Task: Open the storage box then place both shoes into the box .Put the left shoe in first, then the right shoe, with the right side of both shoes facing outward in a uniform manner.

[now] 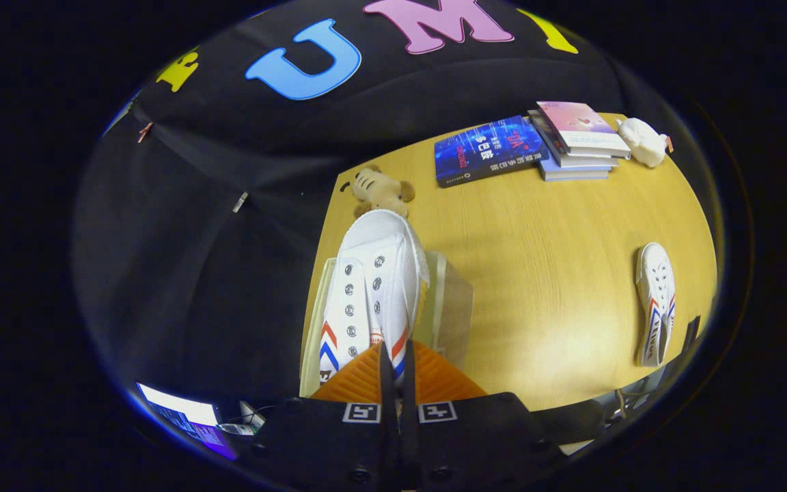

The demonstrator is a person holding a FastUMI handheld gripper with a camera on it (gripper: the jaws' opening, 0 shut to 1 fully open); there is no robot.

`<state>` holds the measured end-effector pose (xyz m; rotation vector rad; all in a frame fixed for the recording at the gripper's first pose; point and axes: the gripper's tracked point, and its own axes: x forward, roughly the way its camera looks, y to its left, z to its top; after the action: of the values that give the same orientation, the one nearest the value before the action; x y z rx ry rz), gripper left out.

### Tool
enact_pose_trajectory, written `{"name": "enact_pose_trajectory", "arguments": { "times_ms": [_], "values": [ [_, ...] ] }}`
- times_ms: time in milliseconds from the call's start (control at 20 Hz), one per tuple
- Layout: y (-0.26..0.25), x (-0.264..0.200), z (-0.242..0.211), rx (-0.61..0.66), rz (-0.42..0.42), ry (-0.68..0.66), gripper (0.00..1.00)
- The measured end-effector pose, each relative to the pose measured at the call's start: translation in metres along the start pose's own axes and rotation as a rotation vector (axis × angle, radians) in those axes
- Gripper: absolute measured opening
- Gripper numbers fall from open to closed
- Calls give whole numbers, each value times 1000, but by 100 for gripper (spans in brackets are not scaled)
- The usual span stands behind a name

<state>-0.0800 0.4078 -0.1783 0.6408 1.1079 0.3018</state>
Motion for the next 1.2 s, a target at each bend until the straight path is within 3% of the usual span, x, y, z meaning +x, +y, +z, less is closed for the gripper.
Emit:
{"name": "enact_pose_trajectory", "arguments": {
  "times_ms": [300,650,950,1200],
  "values": [
    [12,51,-35,48,-94,104,5],
    [27,89,-37,86,-143,121,6],
    [34,114,-46,119,-155,148,5],
    [46,127,-49,147,-87,174,8]
  ]
}}
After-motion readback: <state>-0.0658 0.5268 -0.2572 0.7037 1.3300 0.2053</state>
